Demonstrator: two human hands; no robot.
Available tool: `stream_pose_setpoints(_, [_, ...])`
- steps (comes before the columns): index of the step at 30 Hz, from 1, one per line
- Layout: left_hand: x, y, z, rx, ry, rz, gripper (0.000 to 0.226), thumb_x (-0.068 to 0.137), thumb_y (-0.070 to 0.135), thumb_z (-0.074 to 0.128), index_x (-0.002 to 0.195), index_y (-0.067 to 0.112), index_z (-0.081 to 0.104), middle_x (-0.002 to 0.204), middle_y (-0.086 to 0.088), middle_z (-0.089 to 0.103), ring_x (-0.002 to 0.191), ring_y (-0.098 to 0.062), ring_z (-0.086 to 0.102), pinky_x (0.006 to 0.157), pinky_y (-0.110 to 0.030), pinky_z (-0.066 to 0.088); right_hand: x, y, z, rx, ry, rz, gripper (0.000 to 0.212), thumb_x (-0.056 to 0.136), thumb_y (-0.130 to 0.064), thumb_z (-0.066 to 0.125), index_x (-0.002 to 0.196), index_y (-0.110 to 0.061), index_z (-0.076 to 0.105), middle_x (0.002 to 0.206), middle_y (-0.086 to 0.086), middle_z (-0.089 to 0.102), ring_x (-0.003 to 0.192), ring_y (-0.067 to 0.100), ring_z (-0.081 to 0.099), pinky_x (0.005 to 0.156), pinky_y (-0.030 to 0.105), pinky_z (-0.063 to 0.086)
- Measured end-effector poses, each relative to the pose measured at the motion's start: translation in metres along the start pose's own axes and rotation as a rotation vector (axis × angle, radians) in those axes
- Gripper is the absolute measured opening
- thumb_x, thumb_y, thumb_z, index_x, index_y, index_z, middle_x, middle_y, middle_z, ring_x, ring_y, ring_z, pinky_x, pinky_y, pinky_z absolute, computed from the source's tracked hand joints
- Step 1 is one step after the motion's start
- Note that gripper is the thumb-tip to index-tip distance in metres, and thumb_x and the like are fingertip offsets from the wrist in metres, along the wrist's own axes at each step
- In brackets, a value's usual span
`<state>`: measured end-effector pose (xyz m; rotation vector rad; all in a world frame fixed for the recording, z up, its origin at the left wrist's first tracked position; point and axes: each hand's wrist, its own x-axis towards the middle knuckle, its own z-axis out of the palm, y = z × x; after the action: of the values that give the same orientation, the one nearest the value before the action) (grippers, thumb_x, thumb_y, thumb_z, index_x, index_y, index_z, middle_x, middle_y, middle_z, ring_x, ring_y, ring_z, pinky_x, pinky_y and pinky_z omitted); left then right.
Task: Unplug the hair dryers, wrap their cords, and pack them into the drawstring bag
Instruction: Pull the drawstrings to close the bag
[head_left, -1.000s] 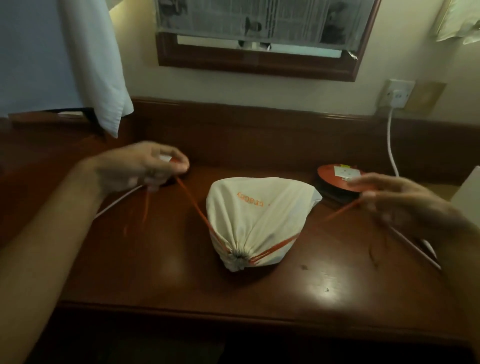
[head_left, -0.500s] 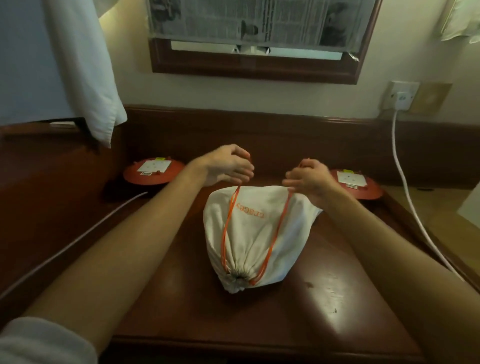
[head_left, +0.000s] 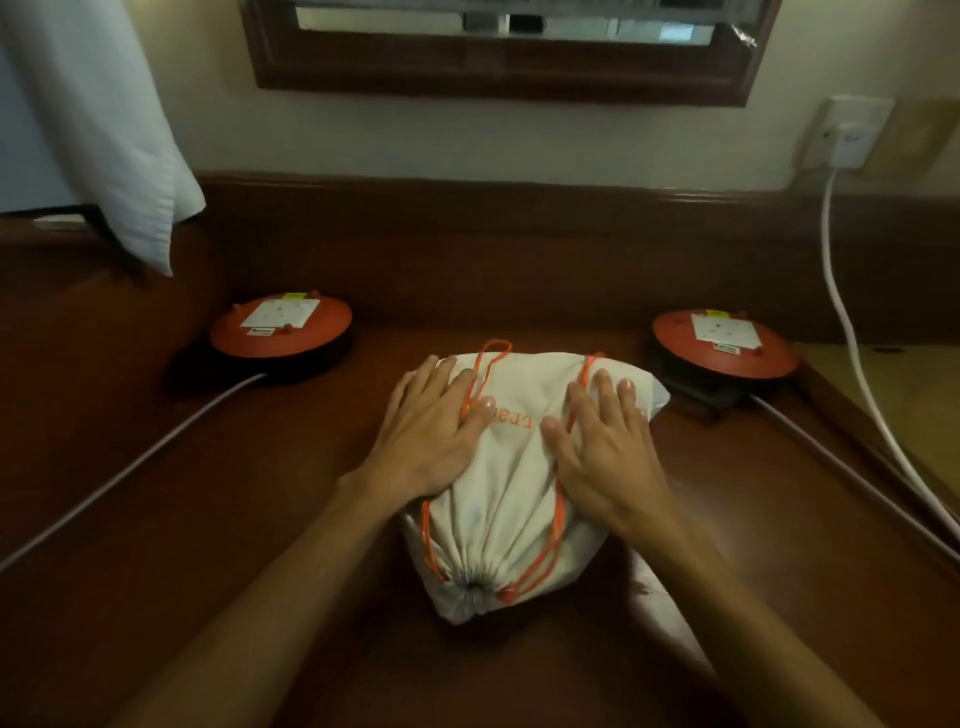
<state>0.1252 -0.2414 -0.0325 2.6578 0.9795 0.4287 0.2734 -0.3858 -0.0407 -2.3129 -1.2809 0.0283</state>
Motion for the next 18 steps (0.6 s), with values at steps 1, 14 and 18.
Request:
stream_pose_setpoints(1, [0.0, -0.002, 0.005, -0.018, -0.003, 0.0, 0.06, 0.105, 0.054, 0.02, 0.158, 0.028, 0.023, 0.169, 0.003, 0.01, 0.155, -0.014, -0.001, 0.126, -0.04, -0.001, 0.0, 0.002, 0.008, -0.028, -0.021, -0.011, 0.068, 0.104, -0.055, 0.026, 0.161, -0.022, 0.012, 0.17, 0.004, -0.008, 0.155, 0.024, -0.017, 0.123, 0.042, -0.007])
stream_pose_setpoints(14, [0.066, -0.016, 0.024, 0.049, 0.061, -0.104, 0.065, 0.103, 0.054, 0.018, 0.161, 0.024, 0.013, 0.17, -0.001, 0.003, 0.155, -0.017, -0.008, 0.125, -0.041, -0.008, 0.098, 0.022, 0.025, -0.037, -0.096, -0.069, 0.068, 0.104, -0.052, 0.031, 0.162, -0.026, 0.008, 0.169, 0.0, -0.011, 0.154, 0.021, -0.018, 0.125, 0.045, -0.002])
stream_pose_setpoints(18, [0.099, -0.033, 0.026, 0.016, 0.101, -0.114, 0.066, 0.102, 0.058, 0.024, 0.159, 0.025, 0.021, 0.169, -0.001, 0.01, 0.155, -0.018, -0.002, 0.125, -0.041, -0.005, 0.132, 0.019, 0.035, -0.046, -0.081, -0.079, 0.067, 0.104, -0.051, 0.032, 0.162, -0.023, 0.012, 0.17, 0.003, -0.007, 0.155, 0.024, -0.015, 0.125, 0.045, 0.0])
